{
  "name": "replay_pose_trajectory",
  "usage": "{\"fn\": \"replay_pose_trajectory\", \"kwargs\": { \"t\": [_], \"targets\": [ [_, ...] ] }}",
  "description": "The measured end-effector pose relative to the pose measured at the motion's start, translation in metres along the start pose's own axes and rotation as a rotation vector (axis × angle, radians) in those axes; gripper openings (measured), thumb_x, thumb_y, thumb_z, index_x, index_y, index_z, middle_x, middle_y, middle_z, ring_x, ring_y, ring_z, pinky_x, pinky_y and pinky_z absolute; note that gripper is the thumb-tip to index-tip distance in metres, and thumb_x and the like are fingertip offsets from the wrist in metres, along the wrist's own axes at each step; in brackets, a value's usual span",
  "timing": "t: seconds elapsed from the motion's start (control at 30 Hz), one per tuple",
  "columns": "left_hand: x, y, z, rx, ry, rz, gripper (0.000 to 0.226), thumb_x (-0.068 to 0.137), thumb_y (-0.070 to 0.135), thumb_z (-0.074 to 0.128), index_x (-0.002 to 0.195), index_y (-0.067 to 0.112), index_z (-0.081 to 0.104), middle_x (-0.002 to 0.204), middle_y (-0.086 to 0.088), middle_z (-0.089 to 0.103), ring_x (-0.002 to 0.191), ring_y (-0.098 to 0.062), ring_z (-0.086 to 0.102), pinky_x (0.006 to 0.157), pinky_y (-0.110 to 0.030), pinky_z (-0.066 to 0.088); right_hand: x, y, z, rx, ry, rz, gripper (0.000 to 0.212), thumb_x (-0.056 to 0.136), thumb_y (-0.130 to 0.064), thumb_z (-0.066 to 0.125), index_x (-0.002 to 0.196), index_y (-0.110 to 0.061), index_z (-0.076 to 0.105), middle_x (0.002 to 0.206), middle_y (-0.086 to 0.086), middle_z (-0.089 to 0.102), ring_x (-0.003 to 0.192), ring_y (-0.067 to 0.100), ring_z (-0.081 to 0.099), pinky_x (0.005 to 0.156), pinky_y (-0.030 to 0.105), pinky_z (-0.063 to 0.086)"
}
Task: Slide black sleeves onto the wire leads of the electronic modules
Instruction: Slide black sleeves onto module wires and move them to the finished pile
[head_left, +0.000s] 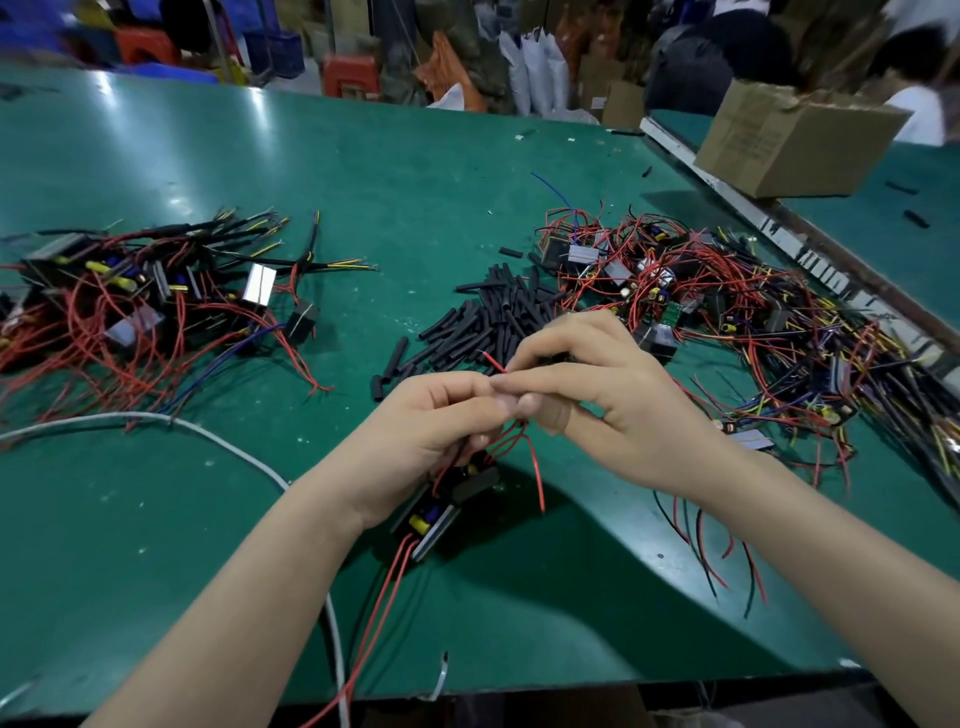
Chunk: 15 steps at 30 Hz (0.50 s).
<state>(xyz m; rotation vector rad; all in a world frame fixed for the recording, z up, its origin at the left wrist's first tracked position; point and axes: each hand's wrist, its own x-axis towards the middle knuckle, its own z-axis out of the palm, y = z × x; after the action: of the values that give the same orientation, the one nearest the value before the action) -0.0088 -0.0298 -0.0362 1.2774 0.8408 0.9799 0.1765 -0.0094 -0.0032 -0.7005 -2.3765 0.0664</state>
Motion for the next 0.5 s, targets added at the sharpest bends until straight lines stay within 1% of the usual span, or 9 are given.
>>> {"fn": "replay_pose_trajectory", "kwargs": {
  "t": [0.03, 0.1, 0.17, 0.23, 0.3, 0.33, 0.4, 0.47, 0.5],
  "targets": [
    [0.001, -0.001, 0.000, 0.004, 0.016, -0.001, 0.012, 0.080, 0.023, 0.069, 0.071, 0.019, 0.063, 0.053, 0.009, 0.045, 0.052, -0.008, 0.030, 0.053, -0.028, 0.016, -0.003, -0.001, 0.002, -0.018, 0.016, 0.020, 0.026, 0.090, -0.028, 0.058, 0.103, -0.011, 0.074, 0.099, 0.005, 0.066, 0.094, 0.030, 0.056, 0.087, 0.040, 0.042],
    [0.001, -0.003, 0.001, 0.011, 0.052, 0.017, 0.016, 0.084, 0.022, 0.064, 0.068, 0.021, 0.063, 0.054, 0.010, 0.046, 0.050, -0.005, 0.033, 0.048, -0.018, 0.023, -0.008, -0.002, 0.009, -0.111, 0.079, 0.083, 0.026, 0.089, -0.032, 0.060, 0.097, -0.013, 0.075, 0.095, 0.002, 0.066, 0.094, 0.028, 0.057, 0.078, 0.047, 0.044],
    [0.001, -0.002, 0.003, -0.002, 0.067, 0.039, 0.014, 0.084, 0.028, 0.058, 0.075, 0.021, 0.067, 0.057, 0.010, 0.048, 0.053, -0.003, 0.036, 0.049, -0.014, 0.029, -0.013, -0.002, 0.016, -0.198, 0.182, 0.143, 0.023, 0.088, -0.033, 0.062, 0.089, -0.013, 0.075, 0.090, 0.001, 0.066, 0.091, 0.026, 0.057, 0.070, 0.047, 0.043],
    [0.001, -0.002, 0.004, 0.055, 0.067, 0.063, 0.017, 0.084, 0.031, 0.056, 0.086, 0.022, 0.069, 0.062, 0.011, 0.055, 0.057, -0.004, 0.040, 0.053, -0.013, 0.033, -0.013, 0.000, 0.020, -0.259, 0.270, 0.189, 0.021, 0.088, -0.030, 0.063, 0.083, -0.013, 0.074, 0.086, 0.000, 0.066, 0.090, 0.022, 0.054, 0.068, 0.045, 0.042],
    [0.003, -0.004, 0.005, 0.112, 0.094, 0.088, 0.012, 0.087, 0.022, 0.058, 0.094, 0.022, 0.068, 0.066, 0.012, 0.063, 0.064, -0.002, 0.050, 0.060, -0.010, 0.041, -0.012, 0.001, 0.024, -0.304, 0.329, 0.254, 0.024, 0.089, -0.029, 0.061, 0.076, -0.012, 0.071, 0.084, 0.000, 0.065, 0.090, 0.023, 0.053, 0.068, 0.043, 0.041],
    [0.004, -0.004, 0.005, 0.133, 0.118, 0.100, 0.010, 0.088, 0.017, 0.060, 0.094, 0.021, 0.067, 0.068, 0.014, 0.065, 0.067, 0.000, 0.054, 0.064, -0.010, 0.043, -0.011, 0.000, 0.025, -0.311, 0.343, 0.286, 0.028, 0.090, -0.030, 0.059, 0.072, -0.011, 0.069, 0.083, 0.000, 0.065, 0.089, 0.025, 0.055, 0.068, 0.042, 0.040],
    [0.005, -0.006, 0.004, 0.273, 0.187, 0.169, 0.010, 0.086, 0.014, 0.065, 0.089, 0.023, 0.066, 0.070, 0.017, 0.066, 0.068, 0.003, 0.057, 0.069, -0.012, 0.044, -0.010, -0.003, 0.026, -0.316, 0.311, 0.377, 0.033, 0.092, -0.033, 0.057, 0.067, -0.011, 0.064, 0.078, -0.001, 0.063, 0.089, 0.026, 0.055, 0.069, 0.038, 0.036],
    [0.004, -0.009, 0.003, 0.534, 0.244, 0.293, 0.012, 0.085, 0.014, 0.069, 0.084, 0.026, 0.066, 0.072, 0.019, 0.065, 0.067, 0.007, 0.056, 0.067, -0.009, 0.042, -0.007, -0.005, 0.028, -0.238, 0.165, 0.588, 0.035, 0.092, -0.033, 0.056, 0.065, -0.013, 0.065, 0.074, -0.006, 0.060, 0.095, 0.020, 0.048, 0.072, 0.034, 0.030],
    [0.004, -0.009, 0.003, 0.640, 0.254, 0.358, 0.013, 0.085, 0.013, 0.069, 0.085, 0.025, 0.067, 0.073, 0.020, 0.063, 0.065, 0.005, 0.055, 0.064, -0.008, 0.040, -0.004, -0.005, 0.026, -0.121, 0.073, 0.730, 0.034, 0.091, -0.033, 0.056, 0.063, -0.017, 0.067, 0.070, -0.008, 0.057, 0.092, 0.016, 0.046, 0.072, 0.033, 0.031]
  ]
}}
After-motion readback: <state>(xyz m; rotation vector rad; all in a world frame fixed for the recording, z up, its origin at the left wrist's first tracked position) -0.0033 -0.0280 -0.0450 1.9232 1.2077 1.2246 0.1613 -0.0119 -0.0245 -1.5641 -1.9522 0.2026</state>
